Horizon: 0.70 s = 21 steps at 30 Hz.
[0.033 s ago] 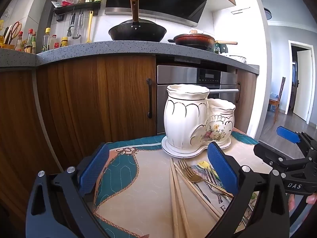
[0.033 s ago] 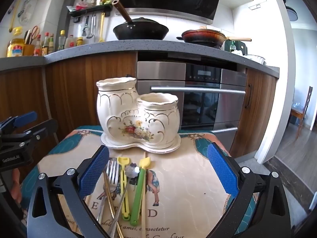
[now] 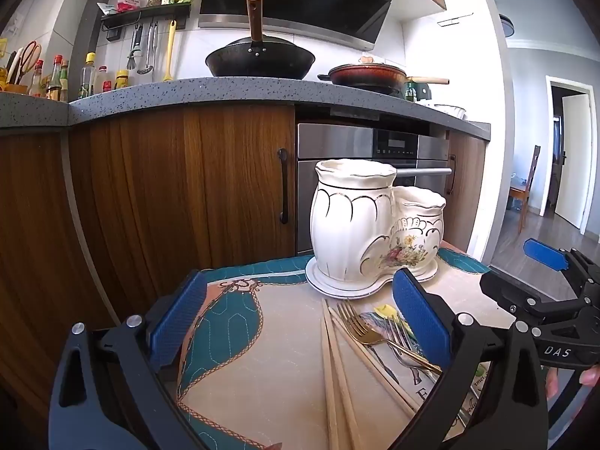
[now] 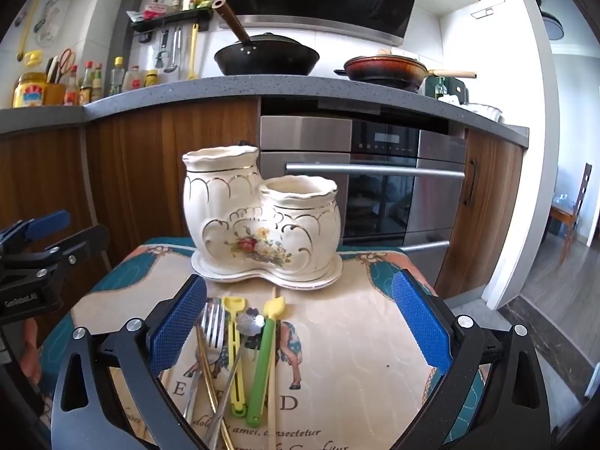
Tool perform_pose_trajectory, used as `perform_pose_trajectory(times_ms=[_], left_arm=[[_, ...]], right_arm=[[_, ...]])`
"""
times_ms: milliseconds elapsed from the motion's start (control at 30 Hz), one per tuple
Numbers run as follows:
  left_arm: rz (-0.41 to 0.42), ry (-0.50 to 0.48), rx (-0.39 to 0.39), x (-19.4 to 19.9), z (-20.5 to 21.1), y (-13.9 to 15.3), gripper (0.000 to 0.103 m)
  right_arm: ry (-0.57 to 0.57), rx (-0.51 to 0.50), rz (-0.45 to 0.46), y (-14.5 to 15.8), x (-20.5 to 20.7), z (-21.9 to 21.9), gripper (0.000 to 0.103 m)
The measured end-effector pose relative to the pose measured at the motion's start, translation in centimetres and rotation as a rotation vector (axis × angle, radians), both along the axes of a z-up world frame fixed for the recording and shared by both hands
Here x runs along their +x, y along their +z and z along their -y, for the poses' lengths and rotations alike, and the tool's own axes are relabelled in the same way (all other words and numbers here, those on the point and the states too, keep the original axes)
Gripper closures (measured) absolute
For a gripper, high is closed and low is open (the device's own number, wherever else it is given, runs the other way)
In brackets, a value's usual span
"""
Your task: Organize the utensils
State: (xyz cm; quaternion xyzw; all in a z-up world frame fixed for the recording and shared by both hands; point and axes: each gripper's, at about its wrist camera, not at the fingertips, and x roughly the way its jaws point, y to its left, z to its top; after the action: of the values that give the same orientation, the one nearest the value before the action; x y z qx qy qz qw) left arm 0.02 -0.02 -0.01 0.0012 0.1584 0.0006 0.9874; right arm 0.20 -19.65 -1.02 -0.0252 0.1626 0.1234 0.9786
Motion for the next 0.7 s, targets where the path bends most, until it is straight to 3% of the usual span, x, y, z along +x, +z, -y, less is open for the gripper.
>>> perform_pose_trajectory(times_ms=[700], left_arm=[[0.004, -0.002, 0.009, -0.06, -0.04, -0.01, 0.005]], right_arm=[[0.004, 0.004, -0.012, -0.07, 0.05, 0.01, 0.005]])
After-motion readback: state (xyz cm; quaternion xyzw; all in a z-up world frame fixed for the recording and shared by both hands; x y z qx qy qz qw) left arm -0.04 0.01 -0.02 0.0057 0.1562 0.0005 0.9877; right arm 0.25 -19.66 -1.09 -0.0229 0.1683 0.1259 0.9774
